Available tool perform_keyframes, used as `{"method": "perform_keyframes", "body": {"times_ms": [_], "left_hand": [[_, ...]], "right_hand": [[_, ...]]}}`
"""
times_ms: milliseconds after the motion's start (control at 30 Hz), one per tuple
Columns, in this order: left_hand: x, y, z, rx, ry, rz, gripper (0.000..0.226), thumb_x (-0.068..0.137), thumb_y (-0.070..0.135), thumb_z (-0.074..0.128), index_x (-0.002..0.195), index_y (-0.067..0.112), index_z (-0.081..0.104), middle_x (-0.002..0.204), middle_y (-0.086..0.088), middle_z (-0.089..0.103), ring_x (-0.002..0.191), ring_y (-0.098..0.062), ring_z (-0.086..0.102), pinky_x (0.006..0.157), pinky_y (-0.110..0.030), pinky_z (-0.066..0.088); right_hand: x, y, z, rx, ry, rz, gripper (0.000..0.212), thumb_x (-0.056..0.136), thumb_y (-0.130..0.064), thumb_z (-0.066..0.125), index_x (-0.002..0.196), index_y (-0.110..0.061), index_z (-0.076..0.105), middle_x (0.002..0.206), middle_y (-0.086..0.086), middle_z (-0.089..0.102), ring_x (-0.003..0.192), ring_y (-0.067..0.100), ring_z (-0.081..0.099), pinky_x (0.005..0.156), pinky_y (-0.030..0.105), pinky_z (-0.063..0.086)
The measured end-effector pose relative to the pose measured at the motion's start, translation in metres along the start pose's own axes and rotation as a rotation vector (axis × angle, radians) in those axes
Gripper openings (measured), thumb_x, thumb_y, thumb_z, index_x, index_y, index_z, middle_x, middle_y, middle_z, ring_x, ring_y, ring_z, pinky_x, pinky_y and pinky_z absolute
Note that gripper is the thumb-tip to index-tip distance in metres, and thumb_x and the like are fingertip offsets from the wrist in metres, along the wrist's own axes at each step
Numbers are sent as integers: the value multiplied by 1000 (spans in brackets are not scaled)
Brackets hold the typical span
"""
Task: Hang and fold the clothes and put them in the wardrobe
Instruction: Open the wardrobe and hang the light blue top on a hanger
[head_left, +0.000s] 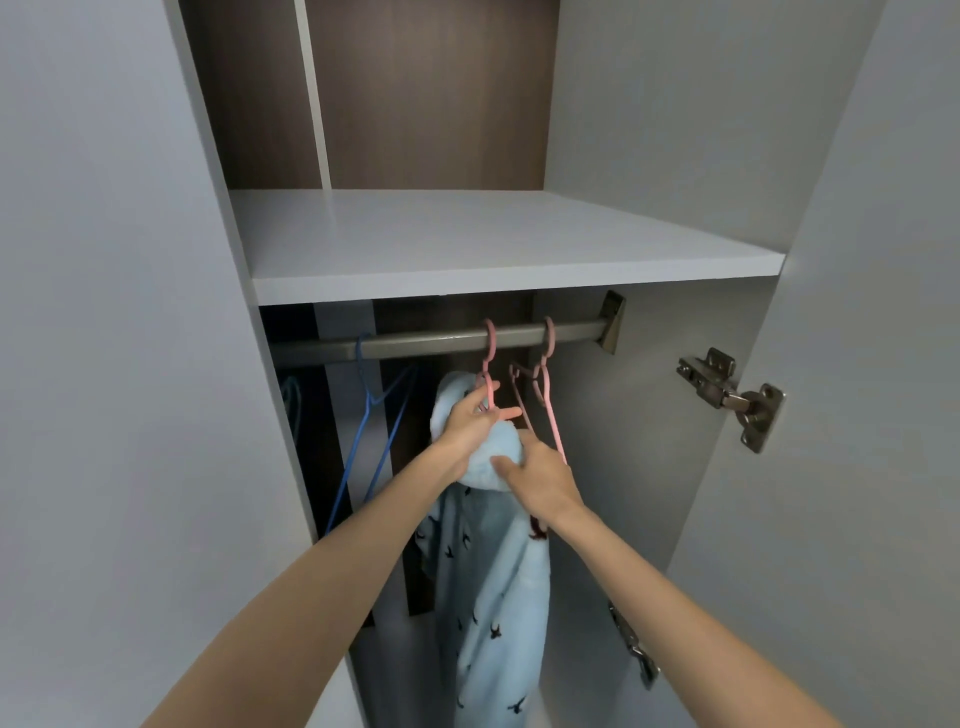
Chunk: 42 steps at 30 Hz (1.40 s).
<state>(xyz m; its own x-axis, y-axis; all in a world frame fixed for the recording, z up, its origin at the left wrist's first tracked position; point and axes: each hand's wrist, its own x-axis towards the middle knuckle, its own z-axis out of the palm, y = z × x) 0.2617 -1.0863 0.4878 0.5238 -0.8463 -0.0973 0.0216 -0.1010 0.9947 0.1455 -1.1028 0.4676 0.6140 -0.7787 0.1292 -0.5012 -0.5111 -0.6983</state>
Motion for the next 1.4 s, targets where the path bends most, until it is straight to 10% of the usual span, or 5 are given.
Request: {"method": "perform_keyframes", "body": {"times_ms": [333, 633, 867, 967, 1400], "left_hand": [[3, -4, 6, 166, 132, 42, 39, 96, 9, 52, 134, 12, 47, 104, -3, 60, 110, -20, 54, 96, -27, 39], [-34, -15, 0, 626, 243, 280, 55, 94, 25, 53, 144, 21, 30, 144, -9, 35, 134, -29, 28, 105, -41, 31], [-72, -34, 1, 1019, -30, 460, 54, 92, 41, 52, 143, 35, 34, 157, 3, -1, 143, -24, 0, 112, -48, 25], [-78, -42, 0, 1102, -103, 436, 50, 94, 41, 50, 141, 40, 36, 158, 5, -6, 144, -26, -5, 112, -51, 21], [-96, -24, 0, 988, -34, 388, 47, 98, 30, 46, 144, 31, 36, 156, 1, 22, 142, -22, 20, 111, -40, 27]], "right_hand": [[-5, 1, -22, -109, -49, -60, 23, 97, -23, 45, 88, -10, 61, 84, 7, 62, 79, 24, 57, 74, 34, 48], [1, 25, -41, -144, 226, 3, 46, 95, -11, 49, 139, -4, 37, 133, 21, 44, 125, 34, 40, 101, 34, 34], [7, 41, -19, 192, 9, 282, 30, 102, -18, 36, 125, -1, 43, 96, 11, 59, 56, 2, 59, 54, 20, 45], [5, 38, -19, 246, 145, 238, 28, 103, -17, 31, 113, 0, 52, 94, 9, 56, 67, 15, 52, 56, 24, 41], [-4, 40, -45, 240, 233, 239, 33, 103, -19, 28, 109, 0, 55, 98, 8, 53, 84, 25, 51, 70, 30, 38]]}}
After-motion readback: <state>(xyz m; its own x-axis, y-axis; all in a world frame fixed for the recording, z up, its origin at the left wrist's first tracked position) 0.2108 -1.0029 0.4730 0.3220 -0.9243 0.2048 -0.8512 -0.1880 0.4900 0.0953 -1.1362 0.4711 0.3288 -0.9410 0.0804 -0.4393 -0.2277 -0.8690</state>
